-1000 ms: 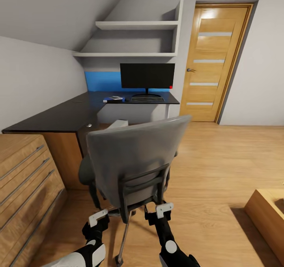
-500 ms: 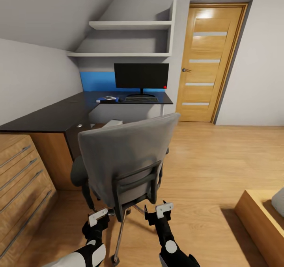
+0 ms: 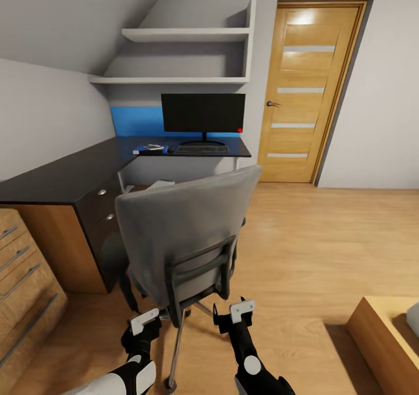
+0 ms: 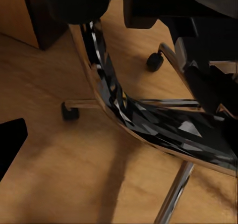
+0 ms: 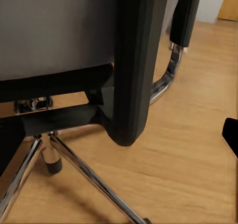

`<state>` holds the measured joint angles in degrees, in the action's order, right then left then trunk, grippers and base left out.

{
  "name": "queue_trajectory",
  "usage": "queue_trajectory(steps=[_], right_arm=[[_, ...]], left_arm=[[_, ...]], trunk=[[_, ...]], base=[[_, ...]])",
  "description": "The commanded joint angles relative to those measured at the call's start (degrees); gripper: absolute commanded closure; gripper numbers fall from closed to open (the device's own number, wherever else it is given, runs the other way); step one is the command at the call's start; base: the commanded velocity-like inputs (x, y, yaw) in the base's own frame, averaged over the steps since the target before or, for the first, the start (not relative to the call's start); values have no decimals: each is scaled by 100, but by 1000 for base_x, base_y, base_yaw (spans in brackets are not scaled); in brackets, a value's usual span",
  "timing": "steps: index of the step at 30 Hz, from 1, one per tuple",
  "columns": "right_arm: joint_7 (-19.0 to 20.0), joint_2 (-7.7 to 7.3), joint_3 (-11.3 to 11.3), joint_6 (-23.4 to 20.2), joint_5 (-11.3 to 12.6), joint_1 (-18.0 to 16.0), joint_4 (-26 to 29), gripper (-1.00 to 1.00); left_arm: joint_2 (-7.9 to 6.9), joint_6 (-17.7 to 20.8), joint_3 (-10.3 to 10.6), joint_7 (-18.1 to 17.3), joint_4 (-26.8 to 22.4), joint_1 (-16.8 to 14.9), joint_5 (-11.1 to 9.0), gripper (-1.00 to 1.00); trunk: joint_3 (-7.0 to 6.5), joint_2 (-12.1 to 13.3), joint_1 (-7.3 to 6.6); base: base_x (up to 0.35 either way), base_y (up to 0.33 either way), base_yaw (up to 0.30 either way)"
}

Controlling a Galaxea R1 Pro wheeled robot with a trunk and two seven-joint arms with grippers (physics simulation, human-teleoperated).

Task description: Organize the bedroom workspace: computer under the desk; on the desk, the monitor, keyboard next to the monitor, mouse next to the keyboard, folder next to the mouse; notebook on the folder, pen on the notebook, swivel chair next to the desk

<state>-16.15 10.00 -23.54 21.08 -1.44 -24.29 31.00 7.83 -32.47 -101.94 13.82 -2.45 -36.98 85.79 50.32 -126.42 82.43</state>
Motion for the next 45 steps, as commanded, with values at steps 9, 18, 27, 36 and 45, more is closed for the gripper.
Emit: queue_trajectory(steps=[9,18,27,36,45], right_arm=[[-46,0,-23,13,-22,-5,-7,-100],[-46,0,-28,12,-18,-5,-12,-100],[-43,0,-53,134,15,-5,-40,-100],[-68,0,-62,136,21,-5,-50,-100],[-71,0,-60,139,21,-5,-73,-100]], left_arm=[[8,30,67,-11,-1,-2,96,-100],[8,38,61,-9,-1,-2,89,-100],[8,39,60,-11,-1,-2,87,-100],[-12,39,52,-8,-8,-2,87,-100],[-18,39,54,-3,-9,-2,87,-100]], trunk=[[6,-1,4],[6,-1,4],[6,-1,4],[6,-1,4],[34,-1,4]], base=[[254,-134,0],[103,-5,0],[-10,0,0],[-187,0,1],[-22,0,73]])
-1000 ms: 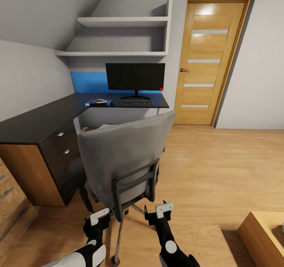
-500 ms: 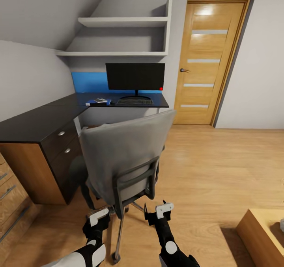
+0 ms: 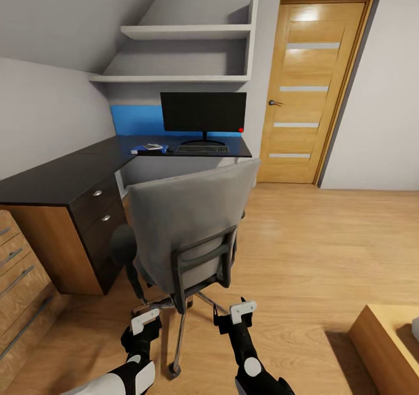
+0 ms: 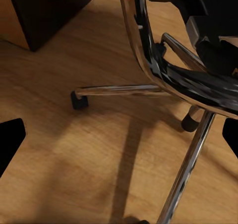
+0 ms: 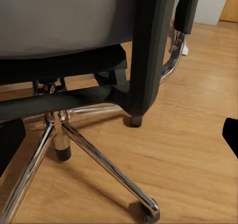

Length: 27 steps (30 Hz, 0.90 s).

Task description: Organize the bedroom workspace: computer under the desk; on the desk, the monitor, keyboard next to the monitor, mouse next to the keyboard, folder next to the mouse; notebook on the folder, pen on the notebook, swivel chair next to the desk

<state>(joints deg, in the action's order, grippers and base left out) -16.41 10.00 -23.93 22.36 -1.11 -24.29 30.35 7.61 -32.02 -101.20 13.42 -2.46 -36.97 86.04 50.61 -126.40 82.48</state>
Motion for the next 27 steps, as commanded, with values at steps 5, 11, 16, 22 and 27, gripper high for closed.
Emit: queue_trajectory(steps=[5,11,16,22,27], right_arm=[[-51,0,-18,24,-12,-5,-44,-100],[-67,0,2,45,38,-5,-55,-100],[-120,0,17,94,430,-5,-33,-100],[-140,0,20,149,1025,-13,29,-100],[-146,0,27,345,1149,-74,224,-100]], left_arm=[[4,-3,-17,37,-9,-3,62,-100],[4,-1,-18,43,-9,-3,62,-100],[4,2,-21,46,-9,-3,59,-100],[5,3,-16,46,-9,-3,61,-100],[7,3,-16,46,-9,-3,62,-100]], trunk=[[9,-2,-1],[10,-2,-1],[10,-2,-1],[10,-2,-1],[10,-2,-1]], base=[[-2,0,19],[0,0,4],[0,0,0],[0,0,0],[0,0,0]])
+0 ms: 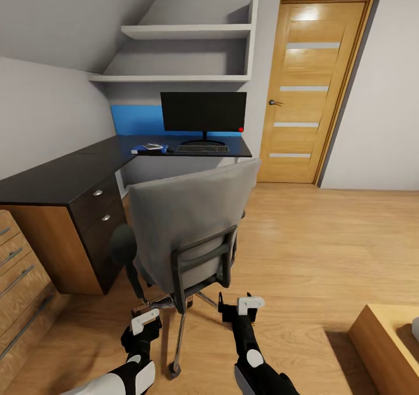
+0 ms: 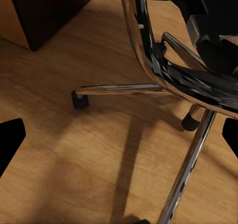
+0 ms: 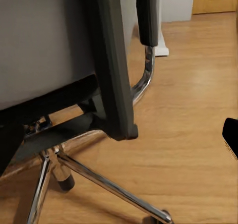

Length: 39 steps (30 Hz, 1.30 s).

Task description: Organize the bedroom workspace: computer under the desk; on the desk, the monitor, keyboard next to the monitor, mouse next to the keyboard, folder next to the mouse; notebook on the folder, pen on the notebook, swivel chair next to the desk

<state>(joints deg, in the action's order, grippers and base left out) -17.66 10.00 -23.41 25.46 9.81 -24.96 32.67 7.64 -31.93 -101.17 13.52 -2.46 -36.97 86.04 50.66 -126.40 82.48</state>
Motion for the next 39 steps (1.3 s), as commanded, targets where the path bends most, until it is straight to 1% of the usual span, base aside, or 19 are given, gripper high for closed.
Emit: queue_trajectory(steps=[1,3,4,5,6,9,12,14,17,19,21,22,26,30,39], right_arm=[[-26,0,-25,36,63,-53,3,-100],[-71,0,-24,-74,77,-256,19,-100],[-125,0,-24,-268,82,-408,26,-100],[-150,0,-24,-397,86,-472,30,-100],[-181,0,-24,-678,89,-565,44,-100],[-210,0,-24,-1132,88,-662,70,-100],[-219,0,-41,-1314,72,-702,77,-100],[-224,0,-56,-1310,64,-715,84,-100],[-225,0,-67,-1072,69,-725,71,-100],[-222,0,-80,-994,69,-726,66,-100],[-220,0,-152,-923,70,-728,61,-100],[-220,0,-224,-897,74,-728,59,-100],[-236,0,-361,-865,84,-728,51,-100],[-244,0,-417,-854,90,-728,42,-100],[-230,0,-435,-845,91,-729,-16,-100]], left_arm=[[3,-6,-20,37,-8,-3,62,-100],[2,-6,-23,37,-8,-3,62,-100],[2,-6,-24,37,-8,-3,62,-100],[1,-6,-24,37,-10,-3,62,-100],[1,-6,-25,37,-13,-3,62,-100],[1,-6,-25,37,-15,-3,62,-100],[1,-6,-25,37,-17,-3,61,-100],[1,-6,-25,37,-17,-3,62,-100],[1,-6,-25,37,-17,-3,58,-100],[-2,-6,-25,37,-17,-3,58,-100],[-14,-6,-25,37,-17,-3,58,-100],[-28,-6,-25,37,-17,-3,56,-100],[-50,-6,-25,37,-17,-3,54,-100],[-62,-6,-25,37,-17,-3,55,-100],[-61,-6,-24,37,-17,-3,62,-100]], trunk=[[5,-2,-1],[5,-2,-1],[5,-2,-1],[5,-2,-1],[5,-2,-1],[5,-2,-1],[5,-2,-1],[5,-2,-1],[5,-2,-1],[5,-2,-1],[5,-2,-1],[5,-2,-1],[5,-2,-1],[5,-2,-1],[5,-2,-1]], base=[[0,0,0],[0,0,0],[0,0,0],[0,0,0],[0,0,0],[0,0,0],[0,0,0],[0,0,0],[0,0,0],[0,0,0],[0,0,0],[0,0,0],[0,0,35],[0,0,185],[0,0,261]])
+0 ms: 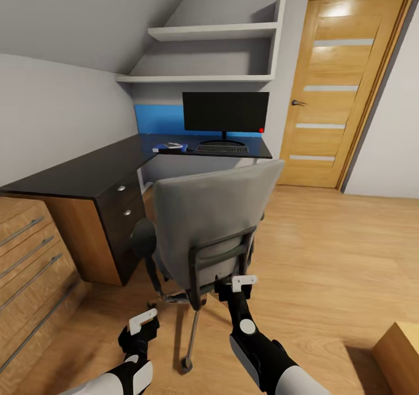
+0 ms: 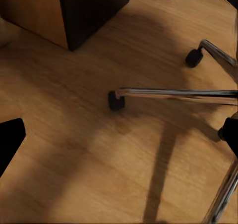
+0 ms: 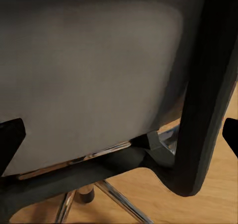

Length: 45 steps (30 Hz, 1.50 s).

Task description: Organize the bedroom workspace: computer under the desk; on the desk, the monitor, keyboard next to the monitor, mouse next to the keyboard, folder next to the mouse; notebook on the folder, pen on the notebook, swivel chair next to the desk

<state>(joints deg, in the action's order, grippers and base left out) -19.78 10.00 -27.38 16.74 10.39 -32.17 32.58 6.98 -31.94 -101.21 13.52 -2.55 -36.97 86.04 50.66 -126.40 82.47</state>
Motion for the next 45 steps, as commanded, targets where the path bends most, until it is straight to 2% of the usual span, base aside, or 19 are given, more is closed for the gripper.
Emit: queue_trajectory(steps=[1,18,24,31,37,45], right_arm=[[-14,0,-39,29,34,-8,-17,-100],[-13,0,-28,33,34,-8,-33,-100],[-2,0,-14,61,14,-8,-42,-100],[-3,0,-13,94,-12,-8,-135,-100],[-19,0,-6,350,-27,-3,-207,-100],[-21,0,-4,436,-51,-6,-350,-100]], left_arm=[[5,-5,-21,37,-9,-3,61,-100],[5,-5,-19,37,-9,-3,62,-100],[5,1,-14,27,-9,-3,63,-100],[5,11,-13,12,-9,-3,70,-100],[12,12,-8,11,-9,-3,70,-100],[58,-2,1,3,-1,-3,78,-100]], trunk=[[5,-2,-1],[5,-2,-1],[5,-2,-1],[5,-2,-1],[5,-2,-1],[5,-2,-1]], base=[[0,0,276],[0,0,261],[-35,0,30],[-263,0,2],[-228,-16,0],[27,-147,0]])
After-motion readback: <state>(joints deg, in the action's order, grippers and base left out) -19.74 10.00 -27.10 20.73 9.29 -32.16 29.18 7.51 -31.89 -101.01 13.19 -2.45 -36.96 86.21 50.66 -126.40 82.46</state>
